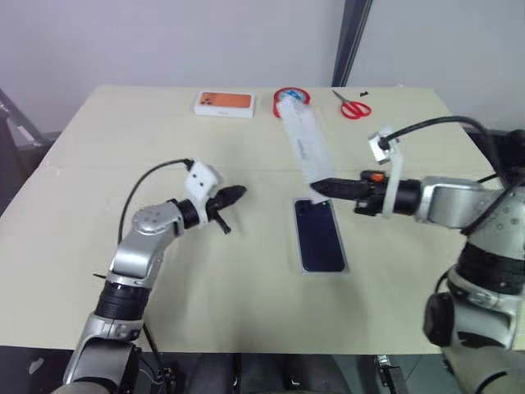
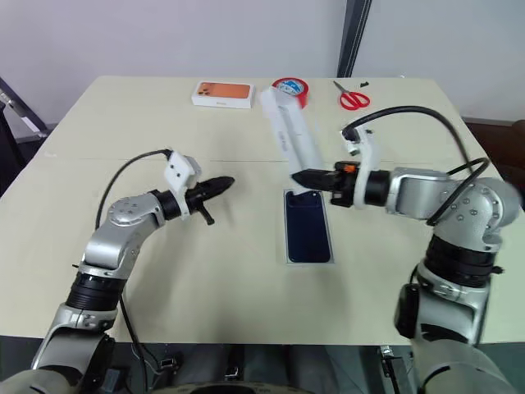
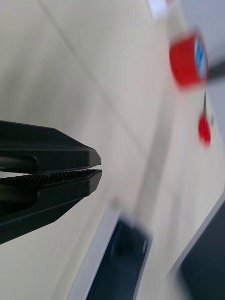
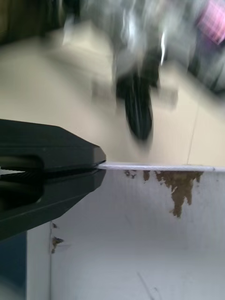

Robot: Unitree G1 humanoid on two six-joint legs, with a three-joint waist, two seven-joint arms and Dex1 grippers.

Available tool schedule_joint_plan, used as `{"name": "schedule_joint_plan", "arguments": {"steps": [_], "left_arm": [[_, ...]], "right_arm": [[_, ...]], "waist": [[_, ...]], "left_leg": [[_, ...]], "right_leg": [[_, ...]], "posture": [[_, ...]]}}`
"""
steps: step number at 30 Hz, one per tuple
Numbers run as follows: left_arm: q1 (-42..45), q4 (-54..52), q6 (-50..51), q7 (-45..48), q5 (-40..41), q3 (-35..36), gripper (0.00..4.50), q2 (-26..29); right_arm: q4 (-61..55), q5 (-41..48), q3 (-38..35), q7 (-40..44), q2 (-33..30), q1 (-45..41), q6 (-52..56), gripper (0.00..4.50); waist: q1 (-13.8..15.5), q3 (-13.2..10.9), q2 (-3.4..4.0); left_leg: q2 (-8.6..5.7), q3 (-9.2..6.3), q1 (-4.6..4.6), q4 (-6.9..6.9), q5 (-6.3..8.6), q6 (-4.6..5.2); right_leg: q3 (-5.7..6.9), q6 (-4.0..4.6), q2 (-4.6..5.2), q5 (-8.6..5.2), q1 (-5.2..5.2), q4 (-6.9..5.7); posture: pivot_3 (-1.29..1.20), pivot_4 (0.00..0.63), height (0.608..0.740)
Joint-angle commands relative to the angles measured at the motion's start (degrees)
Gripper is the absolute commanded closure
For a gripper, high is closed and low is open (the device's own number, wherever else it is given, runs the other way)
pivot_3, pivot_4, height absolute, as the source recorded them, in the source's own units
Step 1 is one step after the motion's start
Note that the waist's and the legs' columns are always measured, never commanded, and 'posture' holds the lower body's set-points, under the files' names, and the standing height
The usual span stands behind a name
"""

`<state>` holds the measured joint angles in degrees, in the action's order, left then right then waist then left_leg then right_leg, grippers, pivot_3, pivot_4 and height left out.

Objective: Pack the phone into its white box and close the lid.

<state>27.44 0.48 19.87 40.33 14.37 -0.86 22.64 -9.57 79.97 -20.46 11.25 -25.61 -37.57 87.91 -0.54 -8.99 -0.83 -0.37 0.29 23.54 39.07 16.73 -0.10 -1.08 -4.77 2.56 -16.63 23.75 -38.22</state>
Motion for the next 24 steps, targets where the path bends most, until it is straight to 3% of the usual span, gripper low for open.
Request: {"name": "schedule_joint_plan", "arguments": {"steps": [1,4,8,10,13,18,21,24], "left_arm": [[0.86,-0.52,-2.23,-0.22,0.05,1.04,4.35,0.58],[0.29,-1.02,-3.07,0.52,-0.74,-0.22,4.35,1.17],[-0.58,-1.92,-2.53,1.14,-0.41,-1.2,4.35,1.12],[-1.16,-2.85,-2.09,1.95,-0.33,-2.11,4.35,1.19],[-1.79,-3.62,-1.08,2.96,-0.38,-3.59,4.35,1.37],[-3.24,-4.73,-0.91,7.01,-2.69,-11.04,4.35,1.54],[-2.46,-3.72,-1.88,6.84,-4.03,-13.76,4.35,-0.09],[-1.6,-3.44,-1.92,6.7,-4.32,-15.19,4.35,-2.43]], "right_arm": [[-2.19,32.18,9.77,-21.04,-1.83,7.65,-15.82,4.48],[-6.99,33.03,14.25,-25.48,2.01,13.73,-21.38,4.48],[-11.67,33.03,17.58,-39.43,9.45,21.84,-29.27,4.48],[-12.55,33.03,18.03,-44.02,10.15,23.82,-30.77,4.48],[-13.01,33.03,17.31,-46.09,10.27,23.76,-31.55,3.65],[-7.49,33.03,16.27,-33.99,-11.21,10.53,-21.8,1.25],[-6.62,28.84,17.85,-28.48,-21.74,5.18,-17.4,1.25],[-6.15,17.84,18.56,-20.2,-26.94,3.03,-15.93,1.25]], "waist": [[0.06,-0.01,-0.01],[-0.33,-0.02,-0.02],[-0.58,0.0,-0.03],[-0.56,-0.01,-0.02],[-0.44,0.0,-0.02],[-0.22,-0.11,0.16],[-0.06,-0.11,0.17],[-0.04,-0.11,0.15]], "left_leg": [[-0.01,-0.05,0.01,0.01,0.01,0.01],[-0.07,0.0,0.08,0.07,0.02,0.05],[-0.04,0.01,-0.03,0.08,0.02,0.06],[-0.02,0.0,-0.04,0.07,0.02,0.05],[-0.03,0.0,-0.04,0.08,0.02,0.05],[-0.1,0.04,-0.04,0.1,0.02,0.06],[0.03,-0.08,-0.02,0.03,0.04,0.09],[0.05,-0.12,0.0,-0.05,0.04,0.09]], "right_leg": [[0.08,0.0,0.05,0.0,-0.03,0.03],[0.07,-0.01,0.07,0.0,-0.08,0.11],[0.03,-0.03,0.03,0.0,-0.11,0.07],[0.04,-0.03,0.01,0.0,-0.1,0.05],[0.02,-0.03,0.02,0.0,-0.12,0.08],[0.01,-0.02,0.07,0.0,-0.14,0.12],[0.13,-0.01,-0.04,-0.01,-0.15,0.22],[0.17,0.0,-0.05,-0.01,-0.14,0.25]], "posture": [[0.0,0.15,0.729],[0.0,0.15,0.729],[0.0,0.15,0.729],[0.0,0.15,0.729],[0.0,0.15,0.729],[0.0,0.15,0.729],[0.0,0.15,0.729],[0.0,0.15,0.729]]}}
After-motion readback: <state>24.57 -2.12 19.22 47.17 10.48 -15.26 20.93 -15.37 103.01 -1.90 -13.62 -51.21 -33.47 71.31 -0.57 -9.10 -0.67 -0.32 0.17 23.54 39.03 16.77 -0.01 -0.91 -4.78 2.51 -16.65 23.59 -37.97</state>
